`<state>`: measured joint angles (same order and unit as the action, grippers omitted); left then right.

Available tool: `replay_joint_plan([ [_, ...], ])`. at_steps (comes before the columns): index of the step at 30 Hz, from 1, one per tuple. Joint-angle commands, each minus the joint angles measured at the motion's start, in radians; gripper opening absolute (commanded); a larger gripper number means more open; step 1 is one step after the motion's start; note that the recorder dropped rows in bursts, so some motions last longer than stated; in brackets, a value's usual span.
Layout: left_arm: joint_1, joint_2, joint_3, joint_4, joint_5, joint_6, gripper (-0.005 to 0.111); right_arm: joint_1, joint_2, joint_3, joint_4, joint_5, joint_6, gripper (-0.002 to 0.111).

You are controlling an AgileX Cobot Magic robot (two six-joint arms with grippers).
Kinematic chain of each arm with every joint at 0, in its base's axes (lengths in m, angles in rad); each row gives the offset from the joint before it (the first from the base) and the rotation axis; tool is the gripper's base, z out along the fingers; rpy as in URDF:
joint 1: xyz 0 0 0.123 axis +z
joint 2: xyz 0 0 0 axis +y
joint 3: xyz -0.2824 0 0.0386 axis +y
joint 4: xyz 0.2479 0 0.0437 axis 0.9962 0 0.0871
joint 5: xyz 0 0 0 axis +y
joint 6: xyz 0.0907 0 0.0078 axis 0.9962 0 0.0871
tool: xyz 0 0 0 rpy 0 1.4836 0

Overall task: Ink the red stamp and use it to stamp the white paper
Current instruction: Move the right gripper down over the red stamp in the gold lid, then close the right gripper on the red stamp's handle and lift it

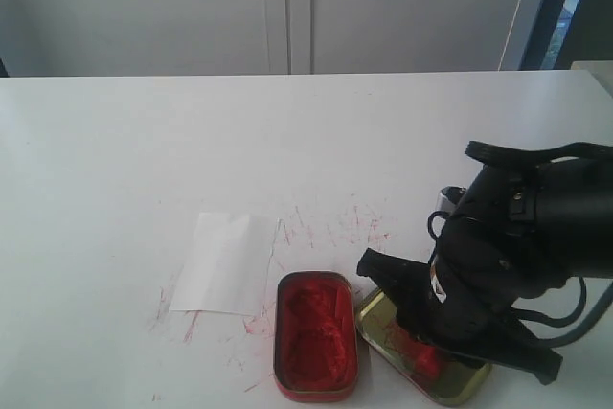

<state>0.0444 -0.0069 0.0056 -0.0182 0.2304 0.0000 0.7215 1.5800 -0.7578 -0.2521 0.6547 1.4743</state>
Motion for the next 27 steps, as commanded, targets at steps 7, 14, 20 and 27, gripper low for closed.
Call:
replay_joint_plan([
  [7,0.002,0.007,-0.006,-0.01,-0.002,0.0,0.0,0.004,0.015,0.0,-0.014,0.011,0.019,0.031],
  [14,0.002,0.007,-0.006,-0.01,-0.002,0.0,0.0,0.004,0.022,0.0,-0.014,0.015,0.023,0.031],
  [20,0.002,0.007,-0.006,-0.01,-0.002,0.0,0.0,0.004,0.022,0.0,-0.014,0.034,0.021,0.016],
  [27,0.002,0.007,-0.006,-0.01,-0.002,0.0,0.0,0.004,0.022,0.0,-0.014,0.028,0.018,0.0],
])
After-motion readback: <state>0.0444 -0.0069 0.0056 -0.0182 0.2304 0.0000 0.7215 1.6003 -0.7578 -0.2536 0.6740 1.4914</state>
